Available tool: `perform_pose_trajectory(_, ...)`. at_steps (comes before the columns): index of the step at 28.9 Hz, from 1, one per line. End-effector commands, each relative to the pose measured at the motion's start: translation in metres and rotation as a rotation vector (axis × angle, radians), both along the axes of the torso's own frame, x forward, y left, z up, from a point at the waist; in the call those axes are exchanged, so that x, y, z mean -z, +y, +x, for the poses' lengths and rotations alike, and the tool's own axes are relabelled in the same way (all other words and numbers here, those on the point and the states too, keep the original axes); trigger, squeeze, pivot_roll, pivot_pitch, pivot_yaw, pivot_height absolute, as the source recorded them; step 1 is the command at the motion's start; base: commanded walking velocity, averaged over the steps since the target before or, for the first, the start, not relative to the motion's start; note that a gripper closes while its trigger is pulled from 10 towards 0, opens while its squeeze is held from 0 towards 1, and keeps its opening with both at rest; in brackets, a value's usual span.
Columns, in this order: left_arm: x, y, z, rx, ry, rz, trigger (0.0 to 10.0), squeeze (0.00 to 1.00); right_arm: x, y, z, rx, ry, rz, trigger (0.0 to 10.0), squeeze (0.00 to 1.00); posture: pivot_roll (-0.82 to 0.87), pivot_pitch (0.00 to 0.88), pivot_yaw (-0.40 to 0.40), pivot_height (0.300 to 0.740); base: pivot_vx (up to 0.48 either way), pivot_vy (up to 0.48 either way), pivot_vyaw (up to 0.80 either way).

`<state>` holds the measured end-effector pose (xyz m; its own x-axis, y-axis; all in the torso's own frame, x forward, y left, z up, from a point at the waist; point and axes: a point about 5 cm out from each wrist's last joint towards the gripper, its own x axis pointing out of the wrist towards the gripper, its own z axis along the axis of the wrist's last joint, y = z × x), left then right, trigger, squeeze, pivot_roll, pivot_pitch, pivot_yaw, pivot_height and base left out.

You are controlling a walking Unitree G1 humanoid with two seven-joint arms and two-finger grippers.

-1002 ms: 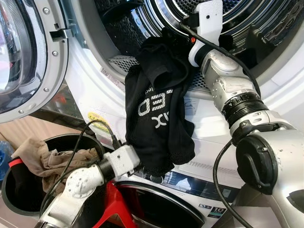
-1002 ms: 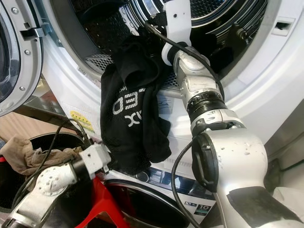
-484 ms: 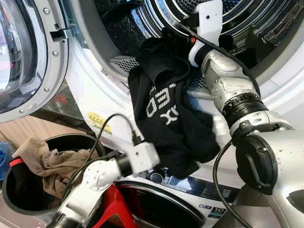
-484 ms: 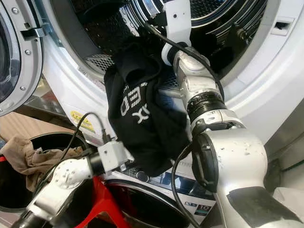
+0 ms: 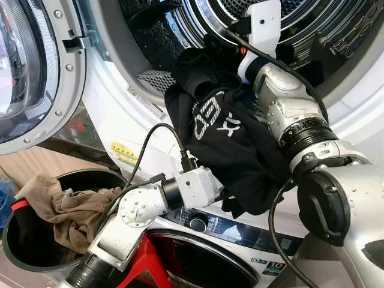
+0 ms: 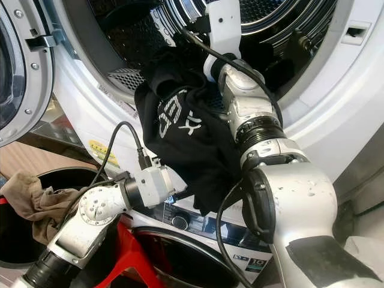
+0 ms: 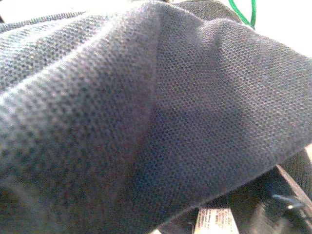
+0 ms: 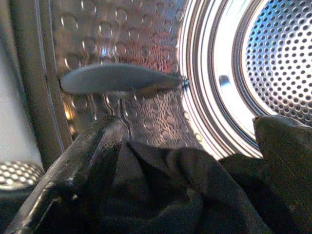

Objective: Clothes washing

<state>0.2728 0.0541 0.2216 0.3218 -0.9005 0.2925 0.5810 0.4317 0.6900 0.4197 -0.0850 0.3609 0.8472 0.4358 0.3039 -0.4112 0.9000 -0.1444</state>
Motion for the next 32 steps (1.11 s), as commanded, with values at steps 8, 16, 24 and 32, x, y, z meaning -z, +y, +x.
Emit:
perform_pose_trajectory(8, -0.010, 0.000, -0.006, -0.001, -0.091, 0.022, 10.0, 0.00, -0.042, -0.009, -0.013, -0.157, -0.168, 0.194, 10.0, 1.00, 0.02, 0.051, 0.011, 0.740, 0.000, 0.000, 0.00)
perform_pose_trajectory(16, -0.017, -0.001, -0.004, -0.012, -0.120, -0.005, 10.0, 0.00, -0.061, -0.018, -0.027, -0.263, -0.305, 0.227, 10.0, 1.00, 0.01, 0.048, 0.016, 0.740, 0.000, 0.000, 0.00)
perform_pose_trajectory(24, -0.038, -0.004, -0.003, 0.000, -0.194, -0.029, 10.0, 0.00, -0.073, -0.026, -0.058, -0.415, -0.475, 0.254, 10.0, 0.00, 0.00, 0.049, 0.014, 0.740, 0.000, 0.000, 0.00)
perform_pose_trajectory(32, -0.028, -0.002, -0.005, -0.005, -0.171, -0.012, 10.0, 0.00, -0.023, -0.043, -0.145, -0.946, -0.566, 0.284, 10.0, 0.00, 0.00, 0.054, 0.010, 0.740, 0.000, 0.000, 0.00)
